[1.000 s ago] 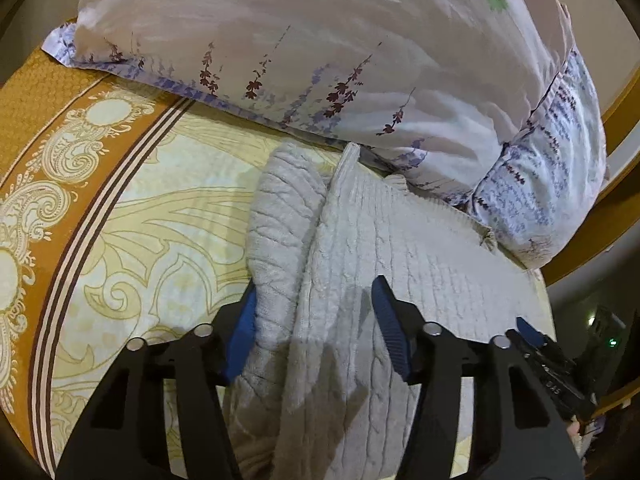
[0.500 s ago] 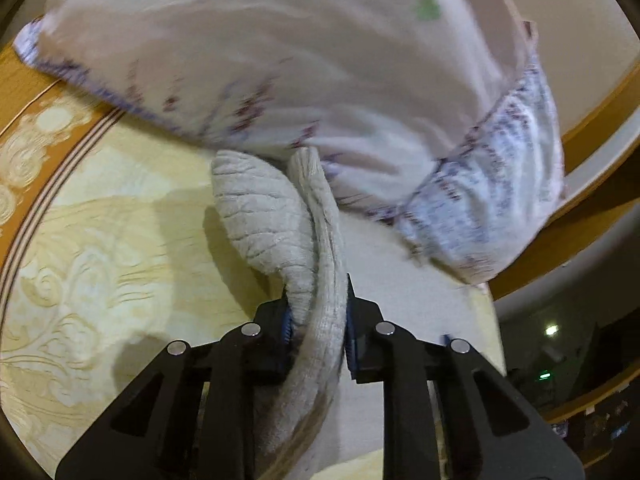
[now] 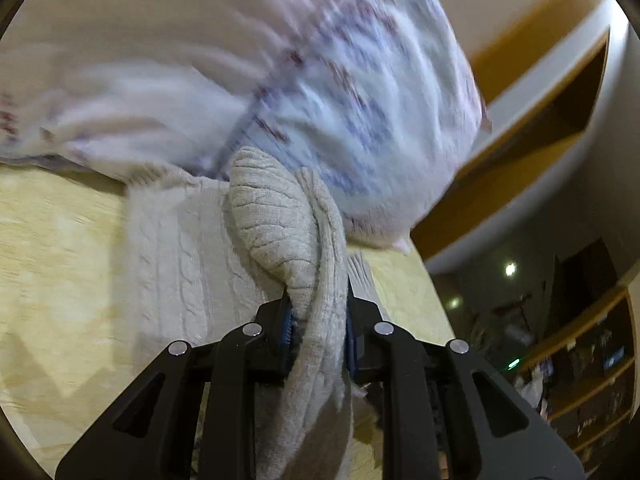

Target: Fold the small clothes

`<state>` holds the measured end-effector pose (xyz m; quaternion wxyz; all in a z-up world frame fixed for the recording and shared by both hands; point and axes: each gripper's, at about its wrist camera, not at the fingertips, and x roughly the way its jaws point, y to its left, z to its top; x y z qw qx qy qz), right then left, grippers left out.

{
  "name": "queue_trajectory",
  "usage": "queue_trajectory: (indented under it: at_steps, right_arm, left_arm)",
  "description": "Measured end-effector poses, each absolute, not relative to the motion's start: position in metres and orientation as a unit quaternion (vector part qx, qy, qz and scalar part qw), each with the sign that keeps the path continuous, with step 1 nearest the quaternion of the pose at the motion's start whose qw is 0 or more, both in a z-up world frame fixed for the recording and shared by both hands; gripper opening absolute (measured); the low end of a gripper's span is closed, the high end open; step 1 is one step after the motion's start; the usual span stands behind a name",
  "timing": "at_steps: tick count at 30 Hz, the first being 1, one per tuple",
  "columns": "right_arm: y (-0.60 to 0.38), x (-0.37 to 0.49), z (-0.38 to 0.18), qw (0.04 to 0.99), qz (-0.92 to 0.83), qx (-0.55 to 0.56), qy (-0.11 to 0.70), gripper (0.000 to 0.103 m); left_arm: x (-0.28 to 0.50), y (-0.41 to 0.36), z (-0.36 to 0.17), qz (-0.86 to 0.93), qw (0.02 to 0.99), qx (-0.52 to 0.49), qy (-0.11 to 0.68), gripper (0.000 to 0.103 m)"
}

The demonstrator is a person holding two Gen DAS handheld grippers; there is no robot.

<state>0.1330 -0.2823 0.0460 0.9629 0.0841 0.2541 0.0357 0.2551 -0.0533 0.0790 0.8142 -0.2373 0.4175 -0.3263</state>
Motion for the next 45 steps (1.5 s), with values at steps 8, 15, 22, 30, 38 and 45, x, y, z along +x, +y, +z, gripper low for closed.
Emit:
queue_trajectory:
  at_steps: [8, 15, 22, 30, 38, 45]
  right_arm:
    - [-0.352, 0.110, 0.056, 0.956, 0.024, 0.182, 0.229, 0.068]
    - [-0.357, 0.124, 0.058, 0.915, 0.134, 0.267, 0.271, 0.071]
    - [-0.331, 0.146, 0.048, 0.888, 0.173, 0.272, 0.327, 0.070]
    - [-0.308, 0.178, 0.038, 0.881, 0.171, 0.269, 0.351, 0.062]
    - [-0.306, 0.184, 0.045, 0.907, 0.149, 0.237, 0.314, 0.017]
    - [-0.315, 0.151, 0.082, 0.947, 0.102, 0.154, 0.262, 0.016]
  left_arm:
    - [0.248, -0.101, 0.048, -0.354, 0.796, -0.203, 0.448, 0.039]
    - [0.229, -0.074, 0.085, -0.405, 0.791, -0.240, 0.392, 0.070]
    - [0.229, -0.028, 0.078, -0.234, 0.876, -0.167, 0.388, 0.070]
    - [0.246, -0.016, 0.030, -0.210, 0.840, -0.183, 0.466, 0.071]
    - [0.245, -0.014, 0.037, -0.215, 0.840, -0.198, 0.457, 0.082]
    - [0.243, -0.016, 0.040, -0.229, 0.831, -0.219, 0.457, 0.082]
